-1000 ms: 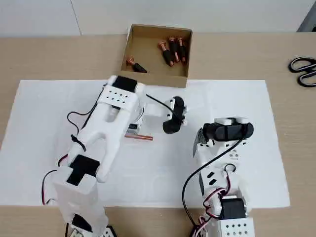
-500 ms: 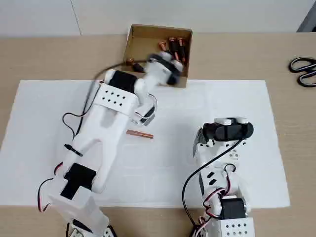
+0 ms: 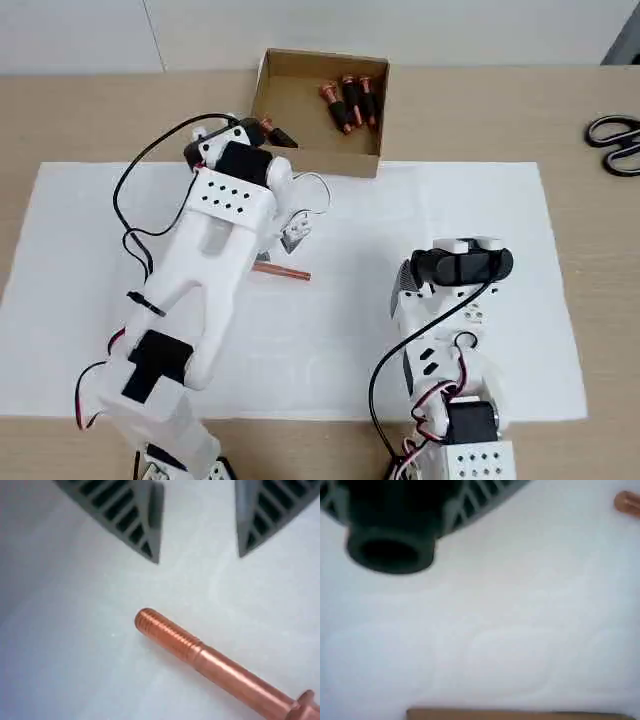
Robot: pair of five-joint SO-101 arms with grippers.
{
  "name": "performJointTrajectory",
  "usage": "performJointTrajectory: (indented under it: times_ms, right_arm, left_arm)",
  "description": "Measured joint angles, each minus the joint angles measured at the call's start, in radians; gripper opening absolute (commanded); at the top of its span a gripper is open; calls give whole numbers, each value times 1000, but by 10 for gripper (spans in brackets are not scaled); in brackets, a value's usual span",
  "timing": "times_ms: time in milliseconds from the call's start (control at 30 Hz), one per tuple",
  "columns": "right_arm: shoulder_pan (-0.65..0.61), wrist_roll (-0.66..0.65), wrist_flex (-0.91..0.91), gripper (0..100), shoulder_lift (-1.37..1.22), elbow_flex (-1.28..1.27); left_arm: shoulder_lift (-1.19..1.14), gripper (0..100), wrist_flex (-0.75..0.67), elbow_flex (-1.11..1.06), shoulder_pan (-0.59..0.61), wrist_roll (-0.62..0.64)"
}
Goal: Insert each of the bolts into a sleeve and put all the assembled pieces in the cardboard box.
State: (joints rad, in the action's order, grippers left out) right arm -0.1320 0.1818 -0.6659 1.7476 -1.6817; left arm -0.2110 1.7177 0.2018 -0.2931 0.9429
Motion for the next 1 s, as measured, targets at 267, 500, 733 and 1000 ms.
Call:
performJointTrajectory:
  times_ms: [267, 500, 733, 1000]
  right_arm:
    - [0, 0, 0, 4, 0, 0]
    - [0, 0, 0, 4, 0, 0]
    - [0, 0, 0, 4, 0, 0]
    - [0, 0, 0, 4, 0, 0]
  left_arm:
    - [0, 101, -37, -98, 9, 215]
    - [0, 101, -269, -299, 9, 393]
    - [0, 101, -358, -319, 12, 488]
    - [0, 101, -359, -370, 157, 531]
